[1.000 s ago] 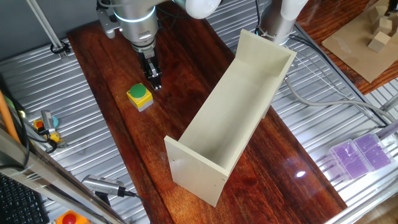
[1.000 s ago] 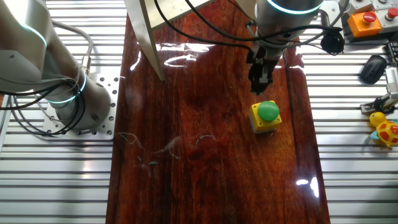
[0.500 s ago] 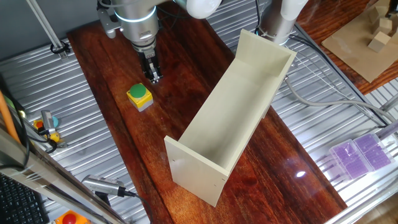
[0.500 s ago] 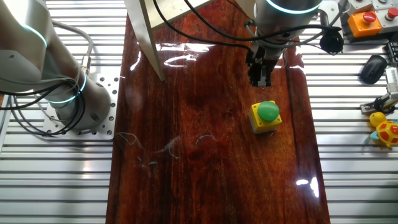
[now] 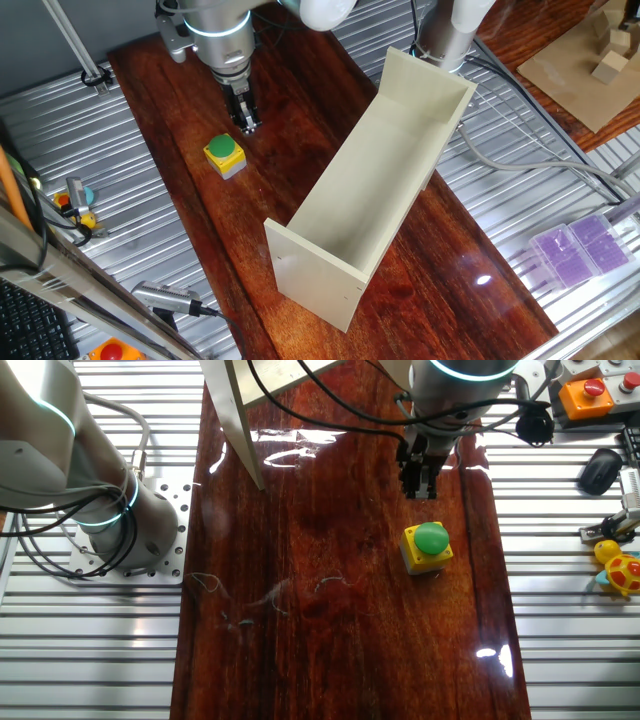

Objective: Put the object on the shelf

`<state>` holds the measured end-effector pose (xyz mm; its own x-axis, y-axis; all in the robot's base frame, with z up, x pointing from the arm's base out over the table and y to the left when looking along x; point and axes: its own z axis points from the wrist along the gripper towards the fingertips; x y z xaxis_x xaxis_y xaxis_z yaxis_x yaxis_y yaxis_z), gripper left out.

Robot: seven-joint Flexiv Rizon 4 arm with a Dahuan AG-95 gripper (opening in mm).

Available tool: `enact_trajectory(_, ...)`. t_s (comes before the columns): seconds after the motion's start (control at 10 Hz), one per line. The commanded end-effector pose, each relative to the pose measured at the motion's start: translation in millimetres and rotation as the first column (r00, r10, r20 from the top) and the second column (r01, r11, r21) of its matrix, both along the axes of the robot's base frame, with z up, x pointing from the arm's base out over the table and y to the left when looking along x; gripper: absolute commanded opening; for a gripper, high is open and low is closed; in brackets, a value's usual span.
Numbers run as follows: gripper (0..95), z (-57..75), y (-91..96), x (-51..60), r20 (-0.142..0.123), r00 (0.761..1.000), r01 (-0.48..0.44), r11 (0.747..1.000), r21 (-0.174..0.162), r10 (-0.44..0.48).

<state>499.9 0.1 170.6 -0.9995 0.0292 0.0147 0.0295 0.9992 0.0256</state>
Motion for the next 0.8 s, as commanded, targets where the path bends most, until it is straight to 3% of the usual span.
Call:
enact_trajectory(0.1, 0.0, 0.0, 0.1, 0.0, 0.000, 1.000, 0.005, 1.000, 0.001, -0.005)
enact_trajectory(0.8, 0.0, -0.1, 0.1, -0.1, 0.001, 1.000, 0.005, 1.000, -0.001, -0.005)
